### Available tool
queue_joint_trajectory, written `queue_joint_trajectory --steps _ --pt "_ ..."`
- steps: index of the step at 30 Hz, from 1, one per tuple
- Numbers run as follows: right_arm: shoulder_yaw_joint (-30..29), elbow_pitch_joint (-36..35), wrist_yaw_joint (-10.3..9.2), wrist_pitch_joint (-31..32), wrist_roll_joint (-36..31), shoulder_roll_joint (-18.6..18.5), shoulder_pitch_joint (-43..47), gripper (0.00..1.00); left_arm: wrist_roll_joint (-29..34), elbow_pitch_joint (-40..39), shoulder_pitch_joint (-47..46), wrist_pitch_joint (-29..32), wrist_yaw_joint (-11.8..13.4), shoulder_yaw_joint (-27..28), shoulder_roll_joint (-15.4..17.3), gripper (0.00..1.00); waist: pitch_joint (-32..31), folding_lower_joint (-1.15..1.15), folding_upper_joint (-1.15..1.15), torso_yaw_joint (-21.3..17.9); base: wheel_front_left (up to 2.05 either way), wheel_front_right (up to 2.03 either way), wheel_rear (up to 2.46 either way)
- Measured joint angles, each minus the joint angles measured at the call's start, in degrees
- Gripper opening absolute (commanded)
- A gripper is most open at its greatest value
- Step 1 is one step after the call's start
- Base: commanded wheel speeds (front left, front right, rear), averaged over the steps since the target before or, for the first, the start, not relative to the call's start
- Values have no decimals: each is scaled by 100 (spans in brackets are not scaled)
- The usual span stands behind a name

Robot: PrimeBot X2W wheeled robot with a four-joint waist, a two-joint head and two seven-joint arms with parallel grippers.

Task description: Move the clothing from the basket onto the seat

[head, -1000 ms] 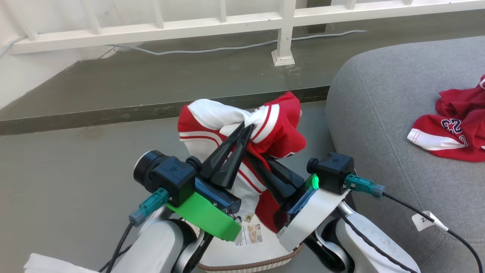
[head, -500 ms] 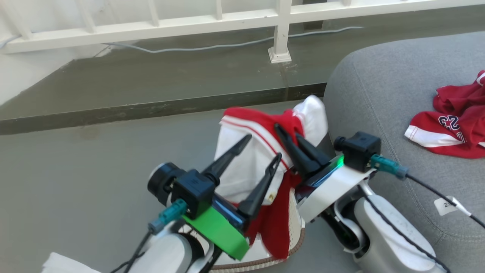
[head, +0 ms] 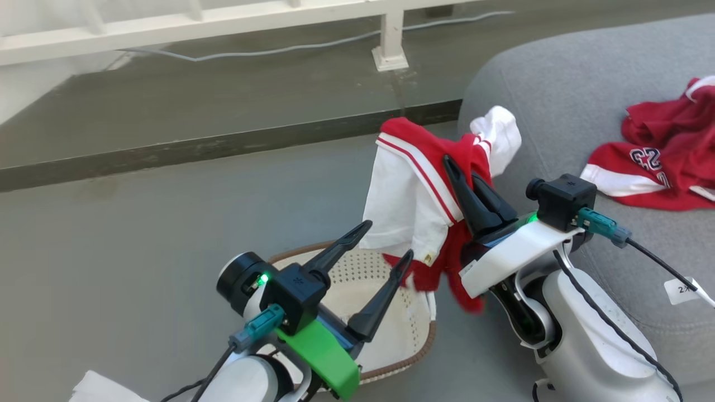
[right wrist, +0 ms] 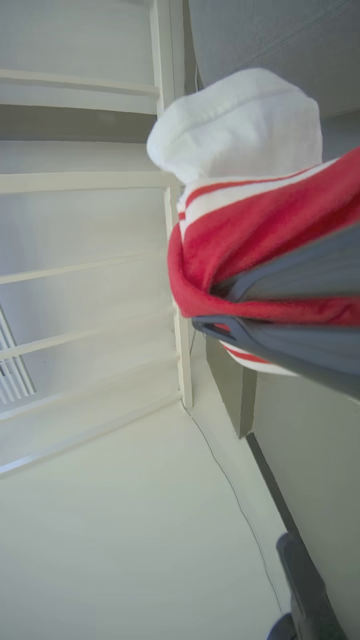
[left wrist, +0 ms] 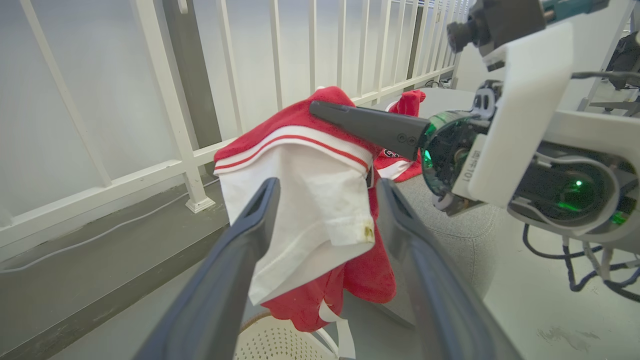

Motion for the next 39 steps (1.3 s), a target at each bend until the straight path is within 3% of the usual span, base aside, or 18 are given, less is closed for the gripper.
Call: queue_joint_trajectory --steps 28,39 --pt "-797 374 -288 -479 265 -119 -46 0 283 -171 3 336 -8 -80 252 100 753 0 0 -1308 0 0 0" --pt "-1257 386 -322 -616 331 -180 -619 0 324 -179 -177 456 -49 -219 268 100 1041 0 0 -1688 0 0 0"
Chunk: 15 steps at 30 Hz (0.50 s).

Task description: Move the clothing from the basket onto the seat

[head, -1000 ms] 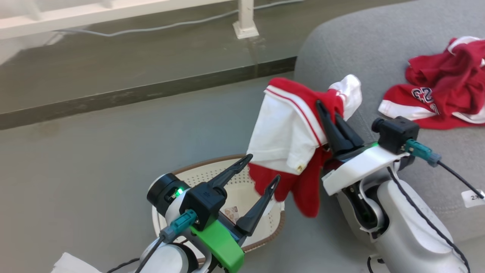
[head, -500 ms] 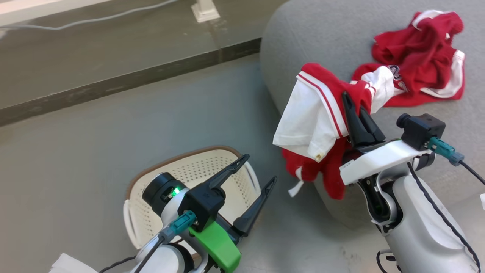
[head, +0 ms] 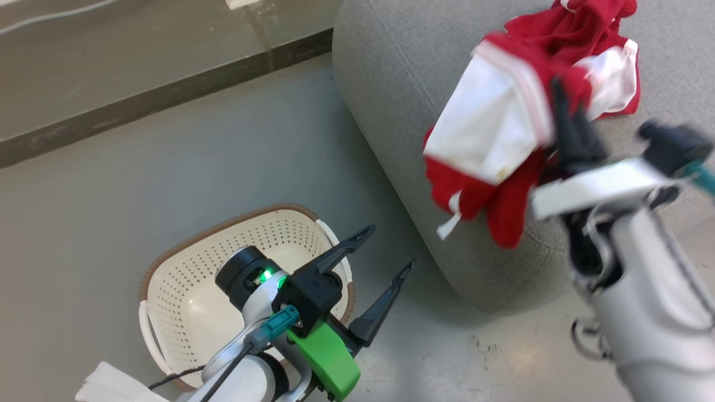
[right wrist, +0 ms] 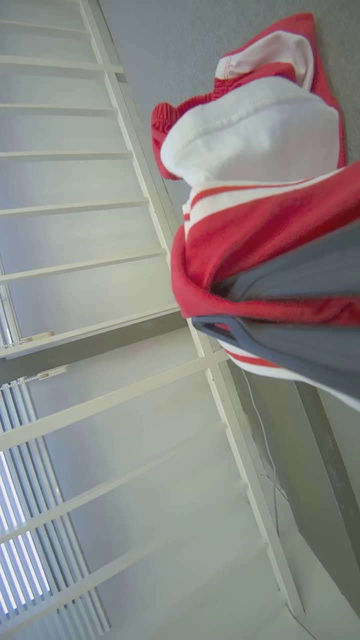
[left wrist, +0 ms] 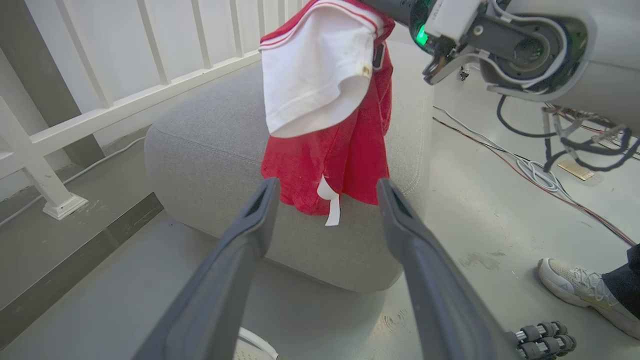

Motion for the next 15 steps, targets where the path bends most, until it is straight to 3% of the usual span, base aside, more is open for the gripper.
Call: queue_joint_trajectory --steps 8,15 --pt "-608 4 -37 -14 9 -437 -1312 0 1 -10 -141 126 -9 -90 3 100 228 0 0 -59 0 0 0" --pt "-1089 389 -140 81 4 -1038 -2433 0 0 -20 -341 174 -57 -379 -30 100 417 0 0 45 0 0 0"
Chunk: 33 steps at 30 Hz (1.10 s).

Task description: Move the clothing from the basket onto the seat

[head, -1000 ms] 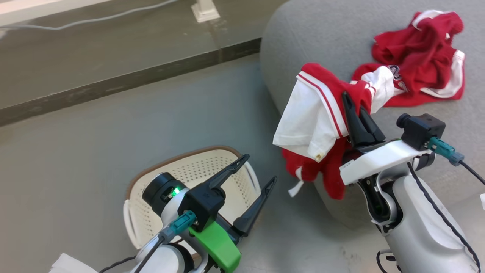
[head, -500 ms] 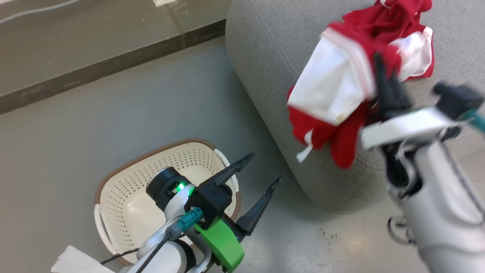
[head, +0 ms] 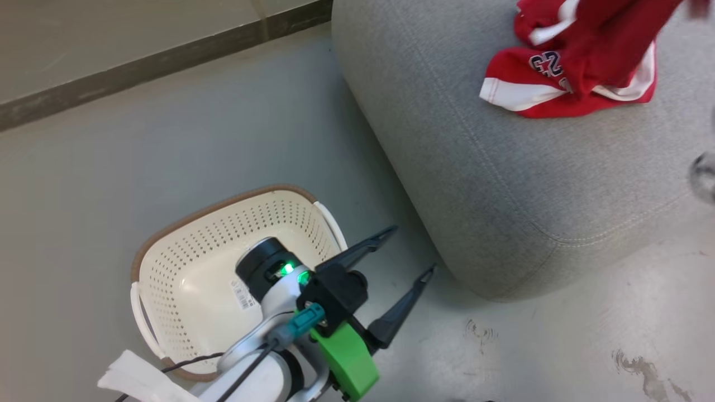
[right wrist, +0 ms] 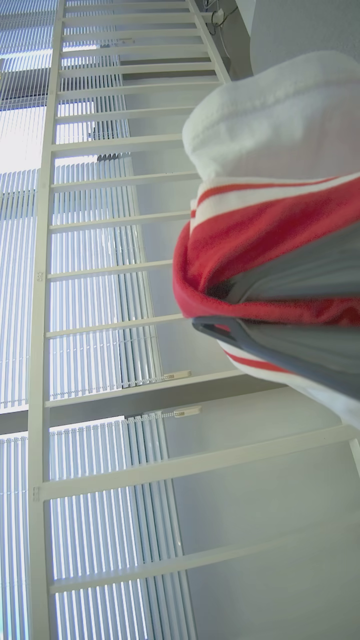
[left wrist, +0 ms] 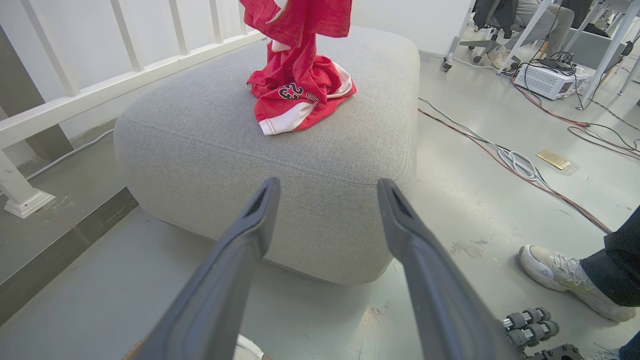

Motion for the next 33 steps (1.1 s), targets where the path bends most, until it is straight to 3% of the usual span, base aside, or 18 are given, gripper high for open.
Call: queue_joint_trajectory --steps 8,15,24,33 --pt "-244 565 -86 225 -56 -621 -631 0 0 -25 -225 56 -26 -265 -166 100 220 0 0 228 0 0 0" --pt "-353 1236 -100 320 -57 -815 -833 0 2 -77 -476 59 -45 -365 -174 100 525 0 0 465 0 0 0" --pt "-459 2117 -191 291 -22 -721 -808 0 52 -75 -718 75 -46 -337 -126 100 933 0 0 685 0 0 0" --pt "-552 3011 -200 209 181 -323 -453 0 52 43 -815 48 -47 -336 -40 100 1124 0 0 777 0 0 0"
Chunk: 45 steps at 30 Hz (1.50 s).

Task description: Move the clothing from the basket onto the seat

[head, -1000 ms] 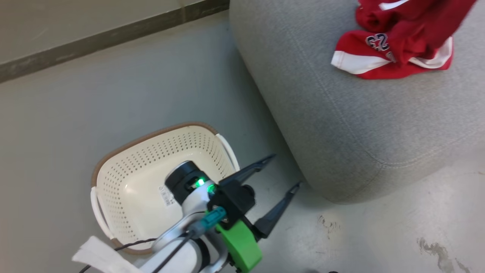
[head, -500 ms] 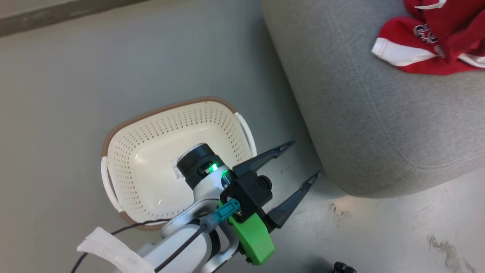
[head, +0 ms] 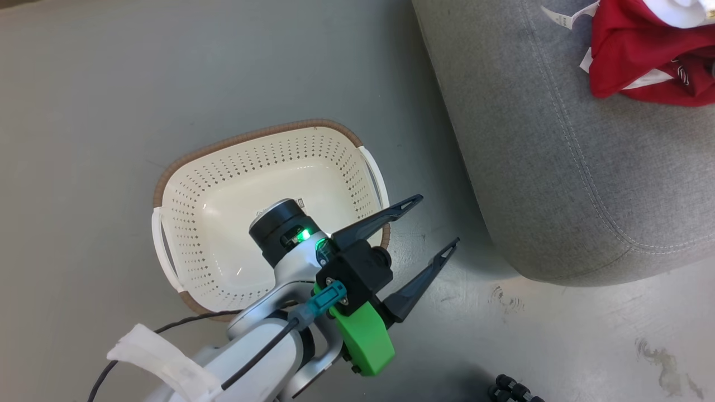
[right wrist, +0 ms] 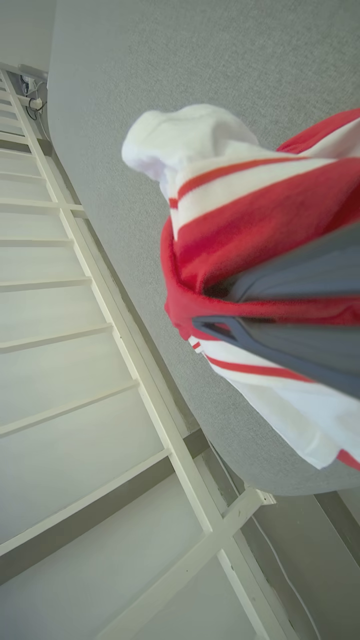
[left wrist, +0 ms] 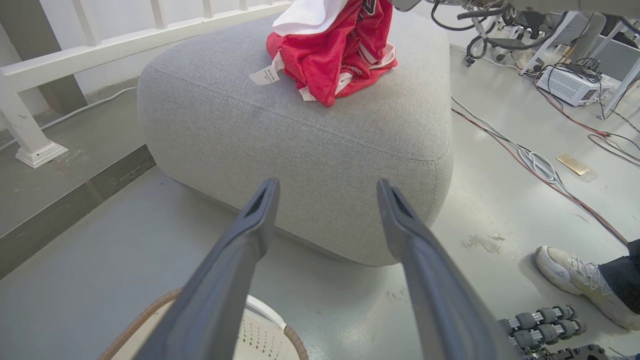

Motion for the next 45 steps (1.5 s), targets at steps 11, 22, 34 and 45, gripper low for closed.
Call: queue_joint_trajectory --steps 11,22,34,45 --pt "19 456 113 -196 66 8 -42 100 -51 182 -25 -133 -2 -5 48 100 -64 0 0 16 0 0 0" --pt "215 812 404 -303 2 257 353 100 -113 360 -27 -363 -2 10 40 100 -380 0 0 8 0 0 0" --pt "296 608 623 -421 -147 493 982 100 -214 608 8 -738 96 343 23 100 -911 0 0 45 0 0 0" --pt "597 -664 811 -427 -572 875 1561 100 -482 849 443 -1011 531 826 44 100 -1438 0 0 139 0 0 0"
